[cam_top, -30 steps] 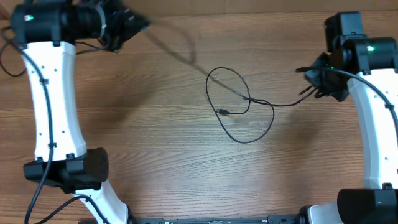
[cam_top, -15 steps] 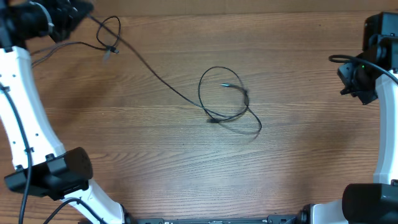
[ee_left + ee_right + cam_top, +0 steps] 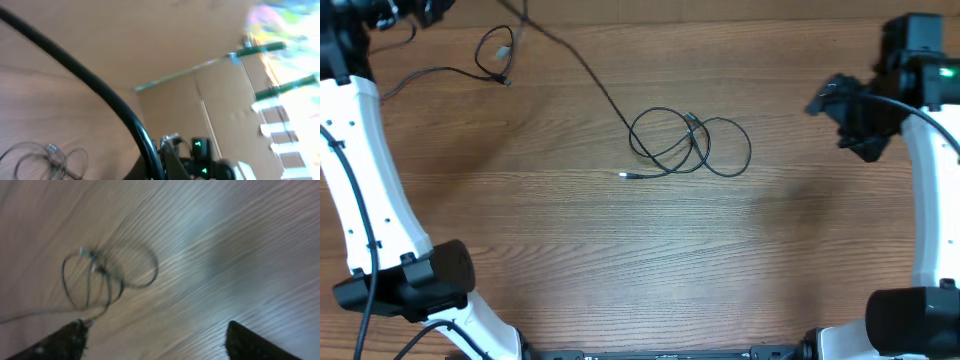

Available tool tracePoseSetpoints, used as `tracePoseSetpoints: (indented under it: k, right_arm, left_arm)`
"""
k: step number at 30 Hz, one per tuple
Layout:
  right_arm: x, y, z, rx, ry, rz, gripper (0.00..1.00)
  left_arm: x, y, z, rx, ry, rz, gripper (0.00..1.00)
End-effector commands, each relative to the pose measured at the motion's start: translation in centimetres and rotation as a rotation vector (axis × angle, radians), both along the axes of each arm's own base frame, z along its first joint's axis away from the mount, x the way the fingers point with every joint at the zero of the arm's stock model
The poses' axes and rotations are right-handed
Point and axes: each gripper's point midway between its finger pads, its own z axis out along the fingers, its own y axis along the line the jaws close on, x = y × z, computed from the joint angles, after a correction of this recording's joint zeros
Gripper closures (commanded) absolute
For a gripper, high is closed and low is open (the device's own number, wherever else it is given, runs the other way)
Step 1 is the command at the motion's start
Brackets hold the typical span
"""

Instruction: Untangle cables

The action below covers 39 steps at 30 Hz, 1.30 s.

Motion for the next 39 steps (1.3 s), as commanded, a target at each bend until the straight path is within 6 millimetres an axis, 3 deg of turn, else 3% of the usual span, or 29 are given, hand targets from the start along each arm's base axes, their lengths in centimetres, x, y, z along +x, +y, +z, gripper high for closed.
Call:
tracePoseSetpoints:
  k: [1, 3, 6, 14, 18, 24, 29, 33, 39]
  right_arm:
    - [0.2, 3.4, -1.0, 0.047, 0.022, 0.148, 0.06]
    - [0.3, 4.6, -1.6, 0.042, 0.039, 0.182, 0.0]
    - [0.3, 6.1, -2.3, 0.041, 0.055, 0.223, 0.0]
    - [0.3, 8.4, -3.4, 0.067, 0.088, 0.277, 0.0]
    - [0.5, 10.2, -2.9, 0.124, 0.054, 0.348, 0.0]
    - [-0.2, 16.2, 0.0, 0.372, -0.134, 0.753, 0.0]
    - [-0.2, 19.5, 2.6, 0.504, -0.276, 0.895, 0.0]
    - [-0.5, 23.1, 6.4, 0.661, -0.465, 1.051, 0.0]
    - [-1.5, 29.1, 8.6, 0.655, -0.644, 1.25, 0.0]
  left_arm:
    - [-5.1, -3.7, 6.4, -0.038, -0.105, -0.074, 0.96]
    - [-6.4, -4.8, 9.1, -0.042, -0.204, -0.096, 0.96]
    - [-8.0, -5.5, 11.7, -0.06, -0.281, -0.099, 0.96]
    - [-11.3, -5.3, 18.2, -0.211, -0.408, -0.063, 0.96]
    - [-12.2, -4.9, 20.1, -0.307, -0.414, -0.052, 0.96]
    - [-12.5, -3.5, 22.7, -0.508, -0.352, -0.004, 0.96]
    - [-14.5, -3.0, 25.6, -0.608, -0.436, 0.033, 0.96]
    - [-15.3, -3.1, 26.2, -0.616, -0.454, 0.029, 0.96]
    - [-15.5, -3.5, 26.0, -0.606, -0.443, 0.012, 0.96]
